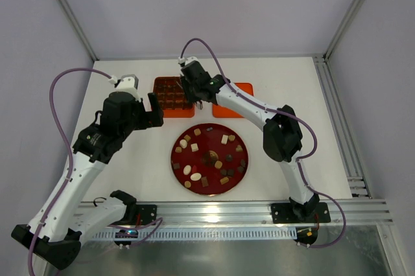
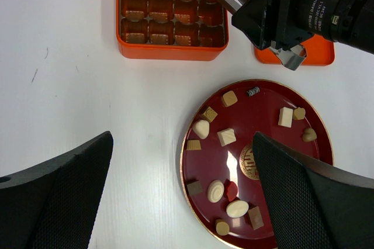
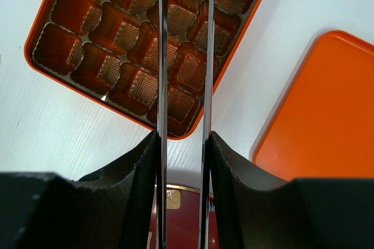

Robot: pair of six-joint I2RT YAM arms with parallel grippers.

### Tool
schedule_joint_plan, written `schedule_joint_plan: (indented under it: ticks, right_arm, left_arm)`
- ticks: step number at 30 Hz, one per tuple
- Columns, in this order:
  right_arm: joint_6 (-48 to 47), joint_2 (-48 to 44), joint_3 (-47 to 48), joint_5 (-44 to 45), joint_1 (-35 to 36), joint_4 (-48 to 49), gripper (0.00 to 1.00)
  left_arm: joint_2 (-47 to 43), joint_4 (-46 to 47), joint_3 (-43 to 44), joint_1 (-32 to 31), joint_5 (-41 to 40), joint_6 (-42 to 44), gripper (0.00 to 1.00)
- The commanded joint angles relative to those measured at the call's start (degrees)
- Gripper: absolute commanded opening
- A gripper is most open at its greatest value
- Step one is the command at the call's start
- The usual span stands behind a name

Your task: Pack the chocolate

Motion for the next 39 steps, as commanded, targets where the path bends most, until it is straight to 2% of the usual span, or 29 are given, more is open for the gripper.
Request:
schedule_joint_plan:
  ticks: [1,6,11,15,23,27,33,39]
  right_arm:
    - [-0.58,-0.45,2.41,0.89,-0.06,1.42,0.41]
    - [-0.93,-1.07,3.55,0.98,-0.15,0.99,0.41]
    - [-1.1,-5.97,3.21,1.5,-0.06,-0.25,0.41]
    - [-0.32,-14.14,-3.02,1.77,0.2,-0.42,0.4]
    - [6.79,-36.55,-28.41,4.4,3.45,-5.34,0.41]
    - [13.03,-48.32,-38.51,6.6,7.75,-13.4,0.41]
    - [25.34,-57.57,-48.01,6.17,14.44,-21.94,0.41]
    - [29.65,-60.48,-53.65,3.71,18.3,-19.86,0.4]
  left_arm:
    - [-0.33,0.55,1.56,0.16,-0.56,0.54,1.0]
    - [-0.33,0.73,1.56,0.16,-0.56,0.36,1.0]
    - [-0.24,0.82,1.74,0.16,-0.91,0.36,1.0]
    - [-0.15,1.34,1.91,0.16,-0.91,0.19,1.0]
    - [0.38,1.96,1.74,0.16,-0.3,-0.25,1.0]
    - [0.82,2.57,1.48,0.16,-0.03,-0.34,0.99]
    - [1.43,3.89,0.42,0.07,0.84,-1.04,1.0]
    - [1.87,4.77,-0.28,0.16,1.55,-1.48,1.0]
